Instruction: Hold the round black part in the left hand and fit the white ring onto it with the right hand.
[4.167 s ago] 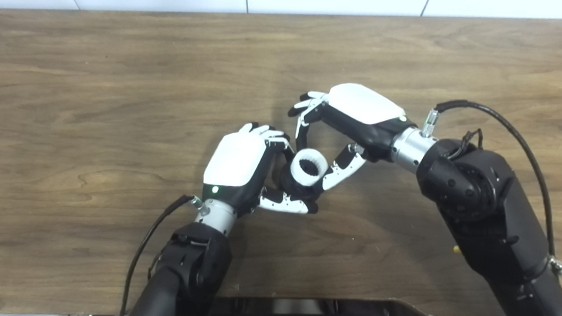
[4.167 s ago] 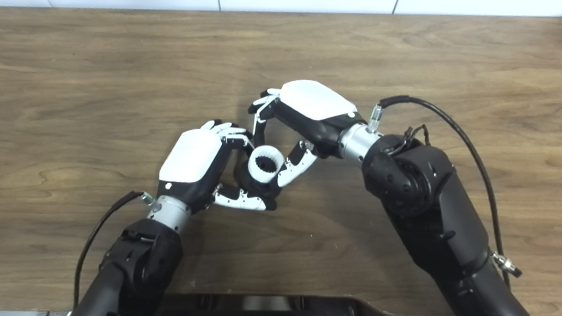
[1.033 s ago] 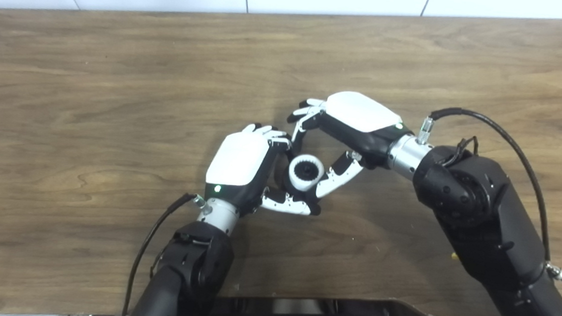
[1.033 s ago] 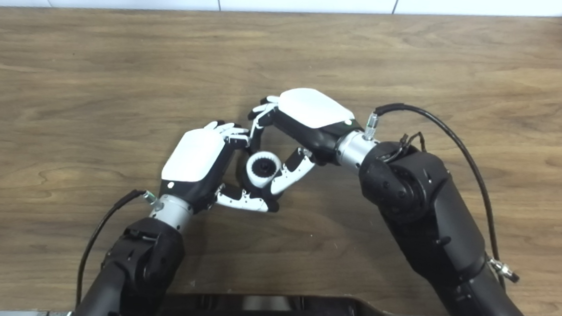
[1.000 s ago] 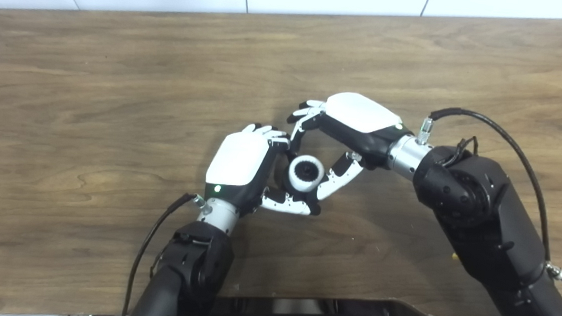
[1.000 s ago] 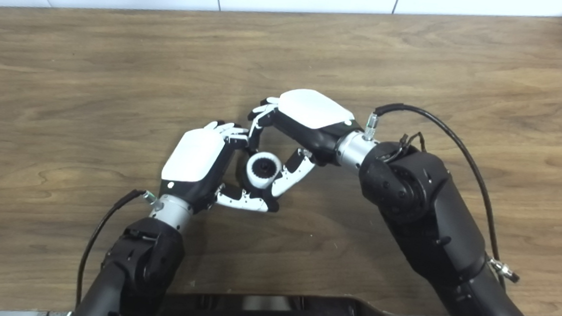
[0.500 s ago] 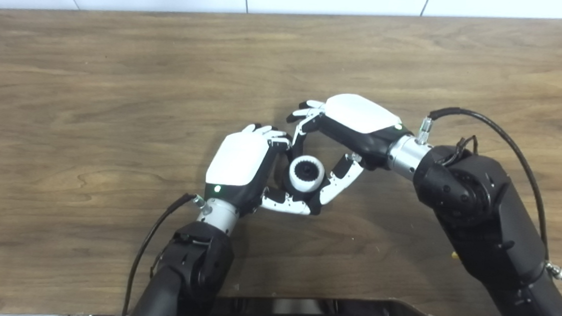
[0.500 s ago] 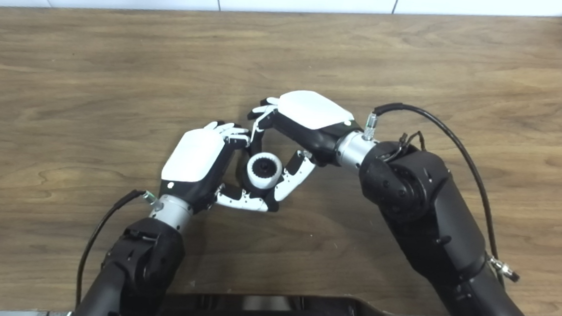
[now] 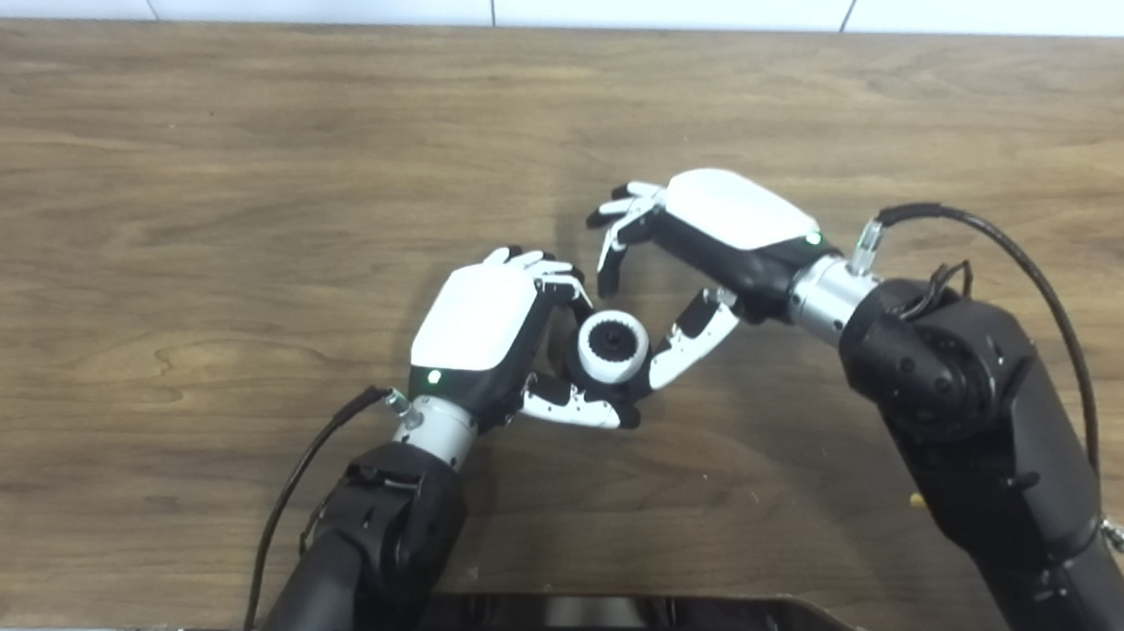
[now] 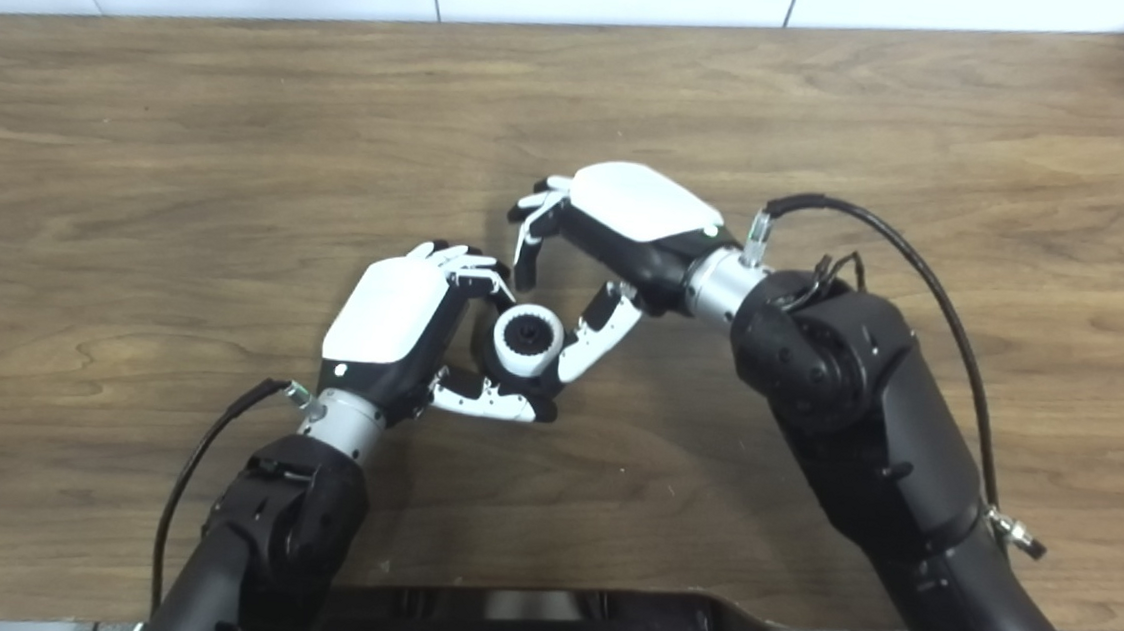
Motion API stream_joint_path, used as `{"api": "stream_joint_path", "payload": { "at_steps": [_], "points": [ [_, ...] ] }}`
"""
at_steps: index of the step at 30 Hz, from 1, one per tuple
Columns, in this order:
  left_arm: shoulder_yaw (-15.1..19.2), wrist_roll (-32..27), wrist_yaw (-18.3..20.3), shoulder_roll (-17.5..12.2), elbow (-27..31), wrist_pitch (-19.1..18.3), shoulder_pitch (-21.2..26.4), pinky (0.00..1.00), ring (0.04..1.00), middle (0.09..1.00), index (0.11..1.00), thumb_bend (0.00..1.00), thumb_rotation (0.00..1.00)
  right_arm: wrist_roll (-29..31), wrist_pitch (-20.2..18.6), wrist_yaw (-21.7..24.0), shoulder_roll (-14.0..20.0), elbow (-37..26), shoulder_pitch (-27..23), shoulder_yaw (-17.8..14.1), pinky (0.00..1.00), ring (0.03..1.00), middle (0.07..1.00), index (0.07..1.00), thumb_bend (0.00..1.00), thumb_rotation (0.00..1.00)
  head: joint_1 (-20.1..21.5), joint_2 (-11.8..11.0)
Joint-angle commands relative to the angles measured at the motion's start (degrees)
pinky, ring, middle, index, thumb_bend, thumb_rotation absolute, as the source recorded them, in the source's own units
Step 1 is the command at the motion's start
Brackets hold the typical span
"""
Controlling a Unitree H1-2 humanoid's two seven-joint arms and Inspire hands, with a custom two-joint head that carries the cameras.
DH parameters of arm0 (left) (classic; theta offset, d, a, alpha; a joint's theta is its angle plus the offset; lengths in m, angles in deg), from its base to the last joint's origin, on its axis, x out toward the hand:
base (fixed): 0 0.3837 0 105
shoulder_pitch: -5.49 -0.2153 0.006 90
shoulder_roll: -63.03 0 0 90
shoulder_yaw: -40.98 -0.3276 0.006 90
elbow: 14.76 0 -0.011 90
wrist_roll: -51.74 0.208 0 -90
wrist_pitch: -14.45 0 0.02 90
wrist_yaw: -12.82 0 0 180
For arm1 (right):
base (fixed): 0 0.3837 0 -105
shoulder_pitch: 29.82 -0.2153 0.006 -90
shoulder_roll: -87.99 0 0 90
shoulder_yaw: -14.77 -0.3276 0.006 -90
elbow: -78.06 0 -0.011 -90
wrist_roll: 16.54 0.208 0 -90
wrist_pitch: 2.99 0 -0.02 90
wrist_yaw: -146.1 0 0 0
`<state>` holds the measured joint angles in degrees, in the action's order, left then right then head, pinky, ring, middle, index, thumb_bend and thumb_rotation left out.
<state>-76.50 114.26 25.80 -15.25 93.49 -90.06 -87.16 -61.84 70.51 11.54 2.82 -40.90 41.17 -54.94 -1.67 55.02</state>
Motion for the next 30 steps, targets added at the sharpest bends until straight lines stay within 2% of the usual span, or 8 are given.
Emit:
{"api": "stream_joint_path", "payload": {
  "at_steps": [1,8,17,22,30],
  "points": [
    [-0.09,-0.06,0.49,-0.27,-0.38,0.53,0.35,0.95,0.876,0.790,0.481,0.53,0.05,0.61,-0.45,-0.36,0.54,-2.03,-2.63,-1.48,0.90,0.972,0.881,0.575,1.00,0.26,-0.06,0.03],
    [0.01,-0.58,-0.03,-0.46,-0.63,0.90,0.24,0.94,0.877,0.789,0.481,0.53,0.05,2.59,-0.26,-1.16,1.26,-1.78,-2.82,-2.94,0.86,0.955,0.880,0.594,1.00,0.25,0.14,-0.26],
    [0.10,-0.43,0.13,-0.68,-1.04,0.76,0.27,0.95,0.879,0.791,0.482,0.53,0.05,2.92,-2.45,0.04,2.29,-3.14,-3.99,-4.07,0.87,0.964,0.880,0.612,1.00,0.26,0.46,-0.86],
    [0.33,-0.82,0.07,-1.03,-1.15,1.08,0.14,0.94,0.869,0.785,0.482,0.53,0.05,3.50,-1.07,-0.77,3.73,-2.89,-5.31,-4.97,0.87,0.952,0.863,0.609,1.00,0.27,0.58,-1.32],
    [0.98,-0.60,0.78,-1.57,-1.05,1.03,-0.19,0.94,0.878,0.803,0.491,0.52,0.06,3.47,-5.59,1.12,5.00,-5.45,-5.88,-6.56,0.85,0.936,0.875,0.679,1.00,0.28,0.72,-2.04]
  ]
}}
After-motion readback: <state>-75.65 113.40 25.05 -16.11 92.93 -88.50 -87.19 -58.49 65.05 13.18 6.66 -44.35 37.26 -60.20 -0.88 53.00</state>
